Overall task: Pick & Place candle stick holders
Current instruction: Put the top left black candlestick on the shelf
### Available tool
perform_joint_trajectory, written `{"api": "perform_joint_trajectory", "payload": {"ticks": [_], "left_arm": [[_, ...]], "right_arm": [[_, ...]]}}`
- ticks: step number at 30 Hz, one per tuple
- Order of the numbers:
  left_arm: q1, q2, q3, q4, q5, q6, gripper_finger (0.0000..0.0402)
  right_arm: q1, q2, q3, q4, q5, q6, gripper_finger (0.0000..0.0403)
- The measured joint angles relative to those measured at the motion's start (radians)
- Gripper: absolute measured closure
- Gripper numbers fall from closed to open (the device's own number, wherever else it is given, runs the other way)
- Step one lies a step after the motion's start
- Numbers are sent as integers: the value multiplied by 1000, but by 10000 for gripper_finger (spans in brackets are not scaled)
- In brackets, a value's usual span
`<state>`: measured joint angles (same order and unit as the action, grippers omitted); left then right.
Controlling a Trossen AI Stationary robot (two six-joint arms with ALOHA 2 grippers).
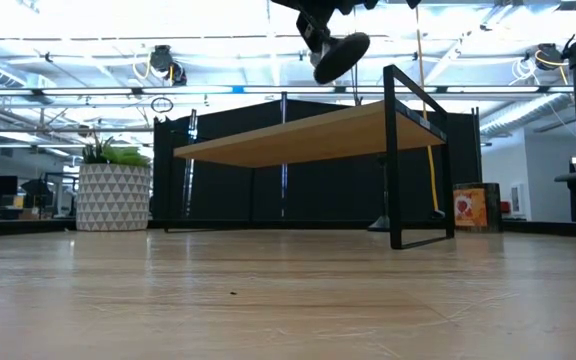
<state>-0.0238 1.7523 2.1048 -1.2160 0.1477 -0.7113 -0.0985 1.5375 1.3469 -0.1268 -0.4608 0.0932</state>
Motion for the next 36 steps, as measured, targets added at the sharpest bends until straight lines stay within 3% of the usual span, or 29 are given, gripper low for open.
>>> {"api": "perform_joint_trajectory", "payload": {"ticks": [7,12,19,29,36], "left_arm": [[8,0,0,-1,-5,33,198],[25,-29,1,-10,7,29,167],[36,-101,1,-7,-68,30,167],[-1,-211,1,-77,-344,109,167],[-59,-217,0,-224,-496,44,167]], "right_arm": [[-1,0,0,-3,49,1,397],[-13,0,0,3,50,7,397],[-22,0,0,10,59,16,397],[-98,-45,-2,24,98,15,397],[-174,-130,-34,53,104,-5,397]]}}
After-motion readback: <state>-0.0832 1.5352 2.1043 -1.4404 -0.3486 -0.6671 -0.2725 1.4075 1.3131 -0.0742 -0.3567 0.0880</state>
